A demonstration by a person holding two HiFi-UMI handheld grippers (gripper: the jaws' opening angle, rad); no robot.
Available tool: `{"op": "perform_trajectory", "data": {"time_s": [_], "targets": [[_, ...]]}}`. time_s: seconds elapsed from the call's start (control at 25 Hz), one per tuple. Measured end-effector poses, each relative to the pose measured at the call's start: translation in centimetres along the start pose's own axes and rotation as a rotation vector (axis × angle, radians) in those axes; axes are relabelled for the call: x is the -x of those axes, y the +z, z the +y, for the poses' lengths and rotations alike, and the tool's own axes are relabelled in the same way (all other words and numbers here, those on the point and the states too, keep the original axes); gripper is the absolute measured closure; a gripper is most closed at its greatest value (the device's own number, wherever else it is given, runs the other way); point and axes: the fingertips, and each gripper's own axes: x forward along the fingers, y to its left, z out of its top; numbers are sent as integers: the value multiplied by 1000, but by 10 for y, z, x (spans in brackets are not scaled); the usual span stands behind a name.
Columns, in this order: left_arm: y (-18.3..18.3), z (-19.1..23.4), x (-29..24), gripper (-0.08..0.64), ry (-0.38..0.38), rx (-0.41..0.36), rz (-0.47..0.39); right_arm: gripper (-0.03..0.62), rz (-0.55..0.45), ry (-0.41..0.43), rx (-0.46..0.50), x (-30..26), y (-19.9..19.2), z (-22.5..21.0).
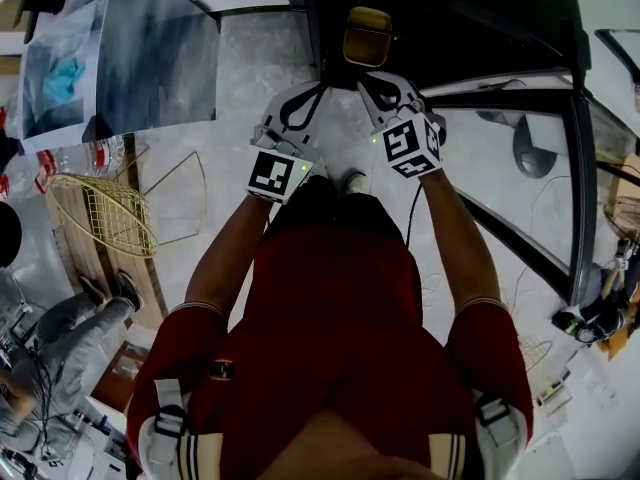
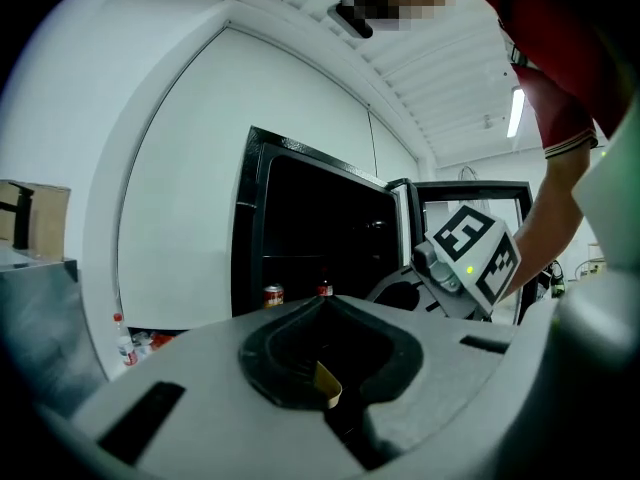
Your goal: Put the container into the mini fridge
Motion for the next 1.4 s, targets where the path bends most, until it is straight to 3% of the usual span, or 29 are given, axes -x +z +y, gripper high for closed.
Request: {"op": "perform_trajectory", "data": {"time_s": [0.36,0.68,0.8,1.0,1.4], "targets": [[48,-31,18,552,13,50,-56,592,-256,5,-233,85,68,13],[68,-55,32,552,1,47,-46,594,-337,25,-357,134,74,20],[80,-61,39,552,1,36,-65,594,-425,38,-426,151,81,21],[95,-78,43,552,-20,40,-95,594,-494,13,-455,180,83,16],[106,-98,42,552,-42,28,-105,594,-510,-30,-456,202,73,19]]}}
